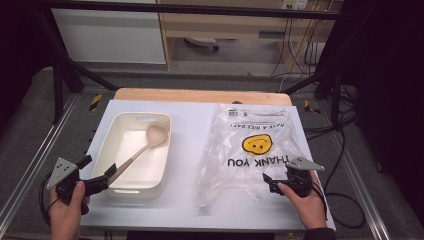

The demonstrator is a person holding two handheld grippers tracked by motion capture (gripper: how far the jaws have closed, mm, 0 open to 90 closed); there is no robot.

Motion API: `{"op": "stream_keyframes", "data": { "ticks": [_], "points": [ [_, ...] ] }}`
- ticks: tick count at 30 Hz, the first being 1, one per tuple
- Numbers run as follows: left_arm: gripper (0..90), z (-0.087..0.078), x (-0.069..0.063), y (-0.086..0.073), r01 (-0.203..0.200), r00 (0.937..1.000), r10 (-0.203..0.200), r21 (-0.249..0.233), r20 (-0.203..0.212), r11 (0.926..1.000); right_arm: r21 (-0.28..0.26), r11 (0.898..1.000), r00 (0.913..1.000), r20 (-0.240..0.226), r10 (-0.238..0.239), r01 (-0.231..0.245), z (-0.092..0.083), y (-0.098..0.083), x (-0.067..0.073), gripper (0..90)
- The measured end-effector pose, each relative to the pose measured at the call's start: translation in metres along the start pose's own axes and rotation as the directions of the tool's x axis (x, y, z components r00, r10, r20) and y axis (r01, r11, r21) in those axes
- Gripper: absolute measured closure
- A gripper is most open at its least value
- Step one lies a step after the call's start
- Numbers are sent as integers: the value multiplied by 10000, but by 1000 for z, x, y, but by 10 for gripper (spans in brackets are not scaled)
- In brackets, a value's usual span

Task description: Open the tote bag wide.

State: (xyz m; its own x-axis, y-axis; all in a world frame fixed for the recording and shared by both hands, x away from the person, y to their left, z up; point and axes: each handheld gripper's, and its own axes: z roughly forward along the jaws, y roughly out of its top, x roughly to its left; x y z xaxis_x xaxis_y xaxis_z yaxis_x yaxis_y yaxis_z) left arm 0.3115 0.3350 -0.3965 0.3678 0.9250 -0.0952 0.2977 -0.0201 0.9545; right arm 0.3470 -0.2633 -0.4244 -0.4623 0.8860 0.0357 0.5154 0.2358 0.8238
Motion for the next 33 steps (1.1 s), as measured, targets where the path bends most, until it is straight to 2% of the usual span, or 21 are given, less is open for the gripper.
{"op": "stream_keyframes", "data": {
  "ticks": [6, 10, 13, 17, 20, 21, 23, 24, 26, 28, 31, 33],
  "points": [
    [57, 0, 0, 0, -87, 9999, 87, 66, 67, 9999, -73, 9999, 9999, 53, -89, 89, -3, 2, 1, 50],
    [56, 0, 0, 0, -68, 10000, 68, 54, 45, 10000, -224, 9997, 9999, 9, 126, -126, -6, 6, -1, 51],
    [56, -1, 0, 0, -53, 10000, 53, 54, 32, 10000, -243, 9993, 9989, 373, 285, -276, -11, 13, -6, 68],
    [56, -1, 1, -1, -53, 10000, 53, 65, 2, 10000, -355, 9971, 9933, 915, 703, -673, -13, 27, -25, 131],
    [56, -1, 1, -1, -10, 10000, 10, 56, -30, 10000, -263, 9979, 9891, 1333, 625, -595, -11, 36, -38, 171],
    [56, -1, 1, -1, -19, 10000, 19, 63, -37, 10000, -311, 9970, 9874, 1398, 739, -702, -8, 39, -45, 186],
    [56, -2, 2, -1, -7, 10000, 7, 62, -72, 10000, -325, 9963, 9864, 1419, 833, -795, -7, 41, -50, 201],
    [56, -2, 2, -2, -8, 10000, 9, 81, -75, 10000, -257, 9962, 9835, 1586, 867, -837, 1, 44, -61, 231],
    [56, -2, 2, -2, -1, 10000, 2, 83, -80, 10000, -76, 9962, 9830, 1616, 870, -870, 6, 44, -69, 283],
    [56, -2, 2, -2, 23, 10000, -23, 77, -82, 10000, -30, 9954, 9829, 1579, 948, -955, 10, 42, -77, 332],
    [56, -1, 2, -2, -26, 10000, 27, 132, -77, 9999, 123, 9935, 9783, 1761, 1093, -1132, 14, 38, -89, 381],
    [56, -1, 2, -2, -29, 10000, 30, 134, -87, 9999, 97, 9902, 9770, 1642, 1362, -1396, 16, 35, -95, 395]
  ]
}}
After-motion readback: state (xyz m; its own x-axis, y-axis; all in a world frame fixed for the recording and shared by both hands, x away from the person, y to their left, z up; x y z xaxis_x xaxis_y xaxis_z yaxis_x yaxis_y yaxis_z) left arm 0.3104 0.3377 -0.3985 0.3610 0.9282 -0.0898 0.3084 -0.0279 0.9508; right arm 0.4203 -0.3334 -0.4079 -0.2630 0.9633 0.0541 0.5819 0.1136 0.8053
